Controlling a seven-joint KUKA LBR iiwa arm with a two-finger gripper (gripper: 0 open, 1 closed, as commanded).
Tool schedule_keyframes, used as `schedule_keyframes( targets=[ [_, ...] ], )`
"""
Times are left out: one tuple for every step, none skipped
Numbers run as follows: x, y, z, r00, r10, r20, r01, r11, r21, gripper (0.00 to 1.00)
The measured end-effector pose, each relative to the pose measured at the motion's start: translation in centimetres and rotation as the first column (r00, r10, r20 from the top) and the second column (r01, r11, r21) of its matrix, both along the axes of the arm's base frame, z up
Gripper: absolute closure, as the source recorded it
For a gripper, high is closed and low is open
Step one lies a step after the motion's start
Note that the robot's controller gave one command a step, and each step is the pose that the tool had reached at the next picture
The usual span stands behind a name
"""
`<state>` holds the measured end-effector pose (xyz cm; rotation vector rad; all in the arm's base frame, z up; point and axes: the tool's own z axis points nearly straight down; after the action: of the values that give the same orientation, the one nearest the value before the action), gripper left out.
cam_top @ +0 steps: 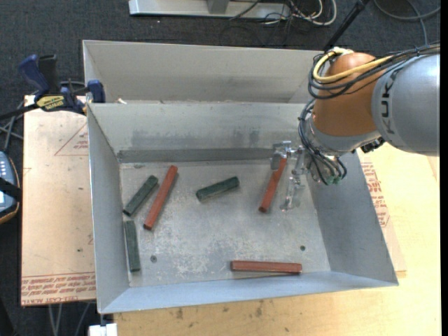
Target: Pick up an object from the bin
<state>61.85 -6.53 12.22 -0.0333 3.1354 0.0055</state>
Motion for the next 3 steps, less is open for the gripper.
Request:
schedule_keyframes(
  targets=[
    [2.2,2.1,-2.7,0.983,0.181,0.002,-0.181,0.983,-0.007,0.00],
    [1.7,-0.8,-4.6,0.939,0.343,0.007,-0.343,0.939,0.001,1.00],
    [1.7,-0.8,-4.6,0.939,0.343,0.007,-0.343,0.939,0.001,1.00]
  ],
)
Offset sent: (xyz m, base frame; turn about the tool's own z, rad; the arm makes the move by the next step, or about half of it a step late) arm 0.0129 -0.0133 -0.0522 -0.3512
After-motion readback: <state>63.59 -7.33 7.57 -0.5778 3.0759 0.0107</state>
